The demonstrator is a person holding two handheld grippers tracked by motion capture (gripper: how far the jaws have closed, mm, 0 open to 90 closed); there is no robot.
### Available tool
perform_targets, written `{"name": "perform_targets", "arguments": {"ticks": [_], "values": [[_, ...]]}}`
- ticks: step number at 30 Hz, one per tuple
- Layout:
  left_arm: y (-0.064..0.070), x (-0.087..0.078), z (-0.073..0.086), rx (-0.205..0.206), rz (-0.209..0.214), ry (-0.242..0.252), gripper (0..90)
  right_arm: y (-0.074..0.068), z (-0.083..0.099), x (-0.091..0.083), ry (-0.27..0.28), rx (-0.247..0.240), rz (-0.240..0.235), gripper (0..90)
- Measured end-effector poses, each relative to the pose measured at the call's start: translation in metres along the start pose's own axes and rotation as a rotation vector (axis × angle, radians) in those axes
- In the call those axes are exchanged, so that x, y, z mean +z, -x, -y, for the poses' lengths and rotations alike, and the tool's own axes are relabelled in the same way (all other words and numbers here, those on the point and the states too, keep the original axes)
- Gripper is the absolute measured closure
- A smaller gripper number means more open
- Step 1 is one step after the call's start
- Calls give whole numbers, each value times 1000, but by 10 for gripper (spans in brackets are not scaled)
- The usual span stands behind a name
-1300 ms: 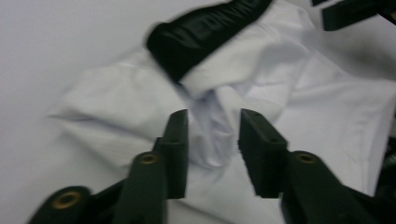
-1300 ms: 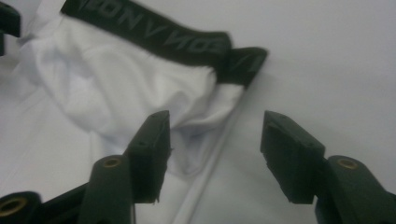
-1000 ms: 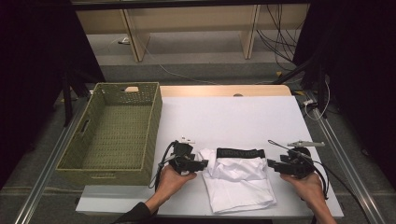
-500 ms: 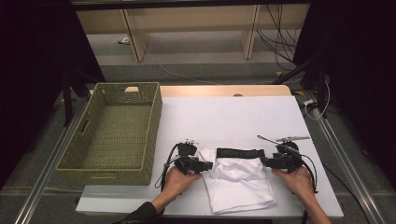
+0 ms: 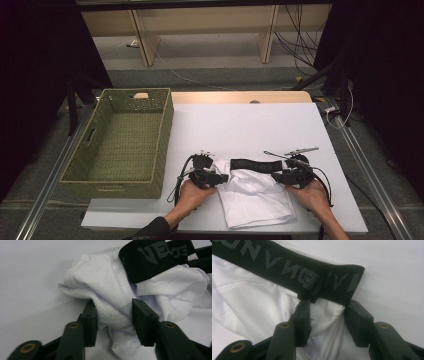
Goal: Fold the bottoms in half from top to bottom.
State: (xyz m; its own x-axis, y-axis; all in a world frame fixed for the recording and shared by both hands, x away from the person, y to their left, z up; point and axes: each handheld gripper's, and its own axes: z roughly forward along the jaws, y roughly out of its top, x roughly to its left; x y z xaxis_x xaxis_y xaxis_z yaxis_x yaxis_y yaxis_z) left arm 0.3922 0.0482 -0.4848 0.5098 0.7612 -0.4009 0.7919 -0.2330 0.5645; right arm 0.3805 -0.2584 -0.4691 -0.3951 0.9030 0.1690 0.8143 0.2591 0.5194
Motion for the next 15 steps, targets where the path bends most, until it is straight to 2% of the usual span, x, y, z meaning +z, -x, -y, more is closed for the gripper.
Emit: {"name": "perform_targets", "arguments": {"ticks": [3, 6, 11, 15], "values": [[-1, 2, 1, 2, 18, 7, 737, 2, -1, 0, 1, 11, -2, 640], [-2, 4, 2, 12, 31, 12, 814, 4, -1, 1, 5, 15, 3, 727], [-4, 5, 1, 2, 50, 17, 831, 8, -2, 2, 16, 27, -28, 837], [-6, 5, -1, 14, 53, 18, 836, 8, -3, 2, 14, 28, -36, 859]]}}
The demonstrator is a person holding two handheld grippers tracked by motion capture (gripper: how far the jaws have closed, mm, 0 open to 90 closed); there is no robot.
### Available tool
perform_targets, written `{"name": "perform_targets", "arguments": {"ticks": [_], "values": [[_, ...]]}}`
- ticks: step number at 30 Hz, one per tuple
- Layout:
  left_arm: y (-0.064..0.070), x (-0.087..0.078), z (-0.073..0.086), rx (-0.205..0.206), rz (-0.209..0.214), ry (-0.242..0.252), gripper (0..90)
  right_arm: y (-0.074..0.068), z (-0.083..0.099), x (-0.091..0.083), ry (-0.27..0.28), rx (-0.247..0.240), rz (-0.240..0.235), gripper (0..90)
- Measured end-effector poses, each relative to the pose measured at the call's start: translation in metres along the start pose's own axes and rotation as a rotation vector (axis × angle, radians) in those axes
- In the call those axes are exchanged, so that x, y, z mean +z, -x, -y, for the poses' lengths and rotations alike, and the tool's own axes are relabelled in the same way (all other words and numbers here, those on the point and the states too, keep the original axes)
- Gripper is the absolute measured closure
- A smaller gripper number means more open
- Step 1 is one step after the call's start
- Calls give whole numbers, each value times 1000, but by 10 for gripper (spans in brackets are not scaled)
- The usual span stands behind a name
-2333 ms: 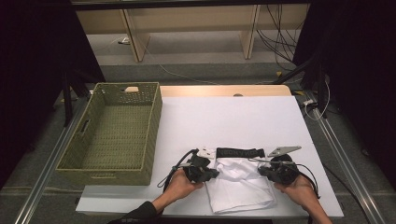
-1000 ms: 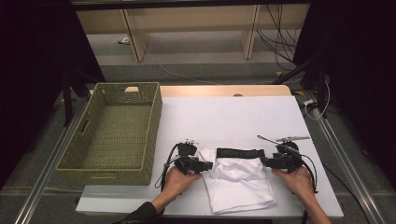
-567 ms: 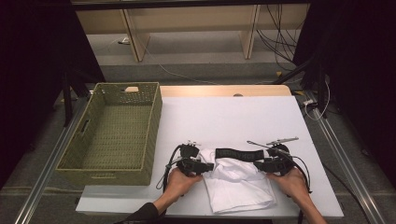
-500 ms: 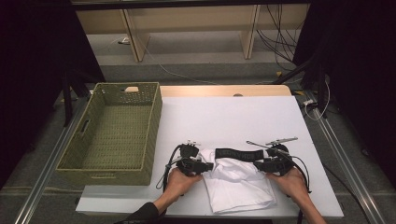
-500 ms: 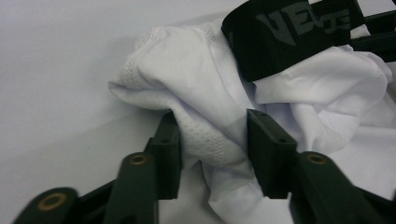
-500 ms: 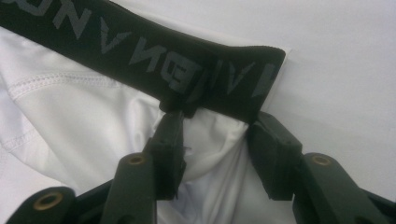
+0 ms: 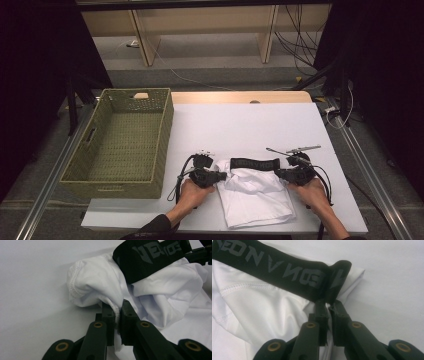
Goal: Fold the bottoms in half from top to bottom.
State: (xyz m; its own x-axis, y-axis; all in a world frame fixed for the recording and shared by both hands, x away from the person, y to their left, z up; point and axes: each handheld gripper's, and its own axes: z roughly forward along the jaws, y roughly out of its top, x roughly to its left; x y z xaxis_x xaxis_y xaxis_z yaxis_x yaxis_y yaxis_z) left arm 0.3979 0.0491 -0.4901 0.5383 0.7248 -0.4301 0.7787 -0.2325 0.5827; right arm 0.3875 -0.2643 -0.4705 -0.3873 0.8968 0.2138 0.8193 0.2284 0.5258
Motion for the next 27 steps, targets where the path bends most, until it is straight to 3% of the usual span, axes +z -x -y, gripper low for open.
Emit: {"name": "perform_targets", "arguments": {"ticks": [7, 21, 23, 26, 27], "values": [[-9, 2, -12, 6, -21, 19, 838, 1, -8, 6, 27, 5, -8, 866], [-43, 3, -40, -39, -47, 49, 836, -2, -36, 26, 57, -7, 2, 854], [-44, 3, -39, -42, -46, 46, 828, -2, -36, 27, 53, -13, 2, 791], [-43, 2, -39, -36, -49, 40, 788, 2, -36, 21, 59, -8, 27, 585], [-43, -1, -39, -37, -54, 46, 756, 4, -36, 19, 70, -5, 34, 557]]}}
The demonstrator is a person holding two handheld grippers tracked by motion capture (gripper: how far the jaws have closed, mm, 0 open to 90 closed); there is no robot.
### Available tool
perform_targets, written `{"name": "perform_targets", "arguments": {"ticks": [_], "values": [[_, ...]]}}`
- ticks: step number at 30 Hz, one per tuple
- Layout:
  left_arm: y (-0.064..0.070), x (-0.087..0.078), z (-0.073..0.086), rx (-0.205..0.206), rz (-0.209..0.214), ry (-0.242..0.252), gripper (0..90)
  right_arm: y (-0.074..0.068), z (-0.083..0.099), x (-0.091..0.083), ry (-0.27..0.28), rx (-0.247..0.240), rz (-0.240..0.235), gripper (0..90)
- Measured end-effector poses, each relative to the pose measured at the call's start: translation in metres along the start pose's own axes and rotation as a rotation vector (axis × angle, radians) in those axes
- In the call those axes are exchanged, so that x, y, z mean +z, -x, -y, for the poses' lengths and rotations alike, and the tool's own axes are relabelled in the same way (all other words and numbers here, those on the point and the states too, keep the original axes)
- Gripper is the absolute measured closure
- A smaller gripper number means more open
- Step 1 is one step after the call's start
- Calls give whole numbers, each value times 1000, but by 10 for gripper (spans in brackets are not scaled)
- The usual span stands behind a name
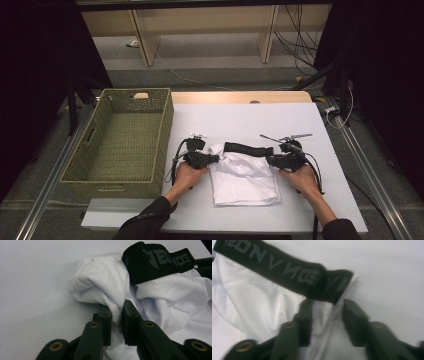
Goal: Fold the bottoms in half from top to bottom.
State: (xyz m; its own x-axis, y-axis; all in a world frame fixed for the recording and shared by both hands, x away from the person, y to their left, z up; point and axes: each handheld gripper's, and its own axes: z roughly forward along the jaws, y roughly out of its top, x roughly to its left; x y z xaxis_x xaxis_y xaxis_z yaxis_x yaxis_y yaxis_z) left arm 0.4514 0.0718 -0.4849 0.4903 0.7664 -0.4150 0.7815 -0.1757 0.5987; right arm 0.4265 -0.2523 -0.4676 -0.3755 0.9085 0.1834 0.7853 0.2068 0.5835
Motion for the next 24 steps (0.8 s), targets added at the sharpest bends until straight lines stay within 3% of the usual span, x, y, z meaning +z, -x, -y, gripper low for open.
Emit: {"name": "perform_targets", "arguments": {"ticks": [4, 7, 14, 19, 24], "values": [[2, -12, -6, -8, -33, 27, 598, 11, -2, -18, 81, 39, -29, 455], [3, -20, -13, -20, -30, 57, 525, 13, -6, -24, 121, 52, -38, 425], [15, -22, -28, 2, 39, 67, 437, 1, -14, -11, 80, -7, -43, 379], [22, -8, -31, 25, 58, 42, 427, -2, -20, 0, 50, 7, -70, 351], [22, 5, -36, 29, 72, 46, 426, 0, -26, 7, 47, 25, -89, 339]]}}
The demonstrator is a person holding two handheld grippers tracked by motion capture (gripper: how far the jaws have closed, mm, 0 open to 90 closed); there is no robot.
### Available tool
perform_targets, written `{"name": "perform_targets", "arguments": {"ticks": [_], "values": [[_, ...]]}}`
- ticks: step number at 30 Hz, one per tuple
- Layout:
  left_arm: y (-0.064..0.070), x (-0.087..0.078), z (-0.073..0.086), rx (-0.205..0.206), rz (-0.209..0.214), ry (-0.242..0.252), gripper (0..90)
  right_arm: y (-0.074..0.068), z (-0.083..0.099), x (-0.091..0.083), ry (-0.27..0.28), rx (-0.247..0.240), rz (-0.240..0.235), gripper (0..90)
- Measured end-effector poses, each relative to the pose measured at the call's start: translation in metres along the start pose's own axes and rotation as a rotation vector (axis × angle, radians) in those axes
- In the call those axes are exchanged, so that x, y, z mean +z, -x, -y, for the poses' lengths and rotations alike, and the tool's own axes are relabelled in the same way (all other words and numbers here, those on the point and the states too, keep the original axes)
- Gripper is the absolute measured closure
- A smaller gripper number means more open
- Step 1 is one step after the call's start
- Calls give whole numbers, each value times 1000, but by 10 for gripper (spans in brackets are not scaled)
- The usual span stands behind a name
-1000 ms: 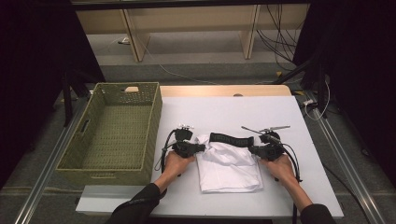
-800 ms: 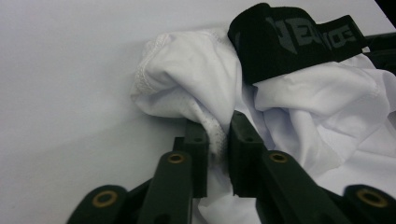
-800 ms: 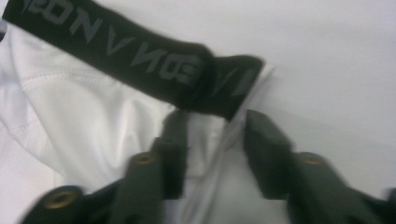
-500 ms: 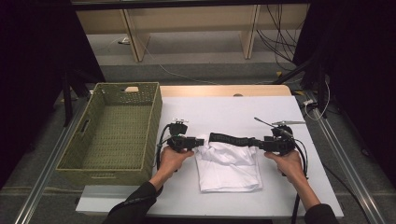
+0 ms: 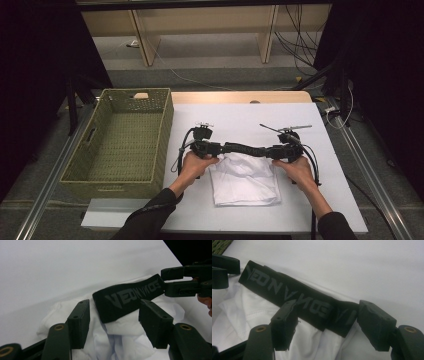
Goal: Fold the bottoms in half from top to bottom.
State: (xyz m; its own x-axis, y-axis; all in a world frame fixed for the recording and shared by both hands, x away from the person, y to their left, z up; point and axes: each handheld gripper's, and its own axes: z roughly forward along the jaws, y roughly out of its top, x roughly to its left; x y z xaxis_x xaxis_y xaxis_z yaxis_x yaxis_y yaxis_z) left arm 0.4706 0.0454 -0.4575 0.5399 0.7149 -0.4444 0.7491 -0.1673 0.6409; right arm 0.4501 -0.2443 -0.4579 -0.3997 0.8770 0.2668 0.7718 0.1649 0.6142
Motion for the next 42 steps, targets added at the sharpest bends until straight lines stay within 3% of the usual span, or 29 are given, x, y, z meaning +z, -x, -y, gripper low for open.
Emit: {"name": "perform_targets", "arguments": {"ticks": [5, 10, 12, 16, 20, 31, 38, 42], "values": [[-1, 12, -1, -2, 10, -34, 473, 0, -3, 7, -21, -3, 21, 376], [-9, 16, 0, -21, 37, -32, 561, 4, -7, 13, -26, 16, 22, 421], [-9, 15, 0, -13, 43, -28, 621, 3, -7, 16, -34, 4, 23, 479], [-6, 14, 1, 15, 45, -18, 781, -3, -8, 14, -22, -25, 42, 712], [-1, 13, 3, 46, 44, -12, 842, -6, -8, 7, -4, -43, 36, 824], [19, -15, 14, 116, 100, 19, 854, -23, 7, -27, 56, -135, -55, 832], [36, -33, 34, 174, 141, 25, 850, -35, 30, -47, 85, -186, -94, 823], [39, -41, 50, 190, 163, 13, 848, -39, 45, -56, 90, -196, -118, 820]]}}
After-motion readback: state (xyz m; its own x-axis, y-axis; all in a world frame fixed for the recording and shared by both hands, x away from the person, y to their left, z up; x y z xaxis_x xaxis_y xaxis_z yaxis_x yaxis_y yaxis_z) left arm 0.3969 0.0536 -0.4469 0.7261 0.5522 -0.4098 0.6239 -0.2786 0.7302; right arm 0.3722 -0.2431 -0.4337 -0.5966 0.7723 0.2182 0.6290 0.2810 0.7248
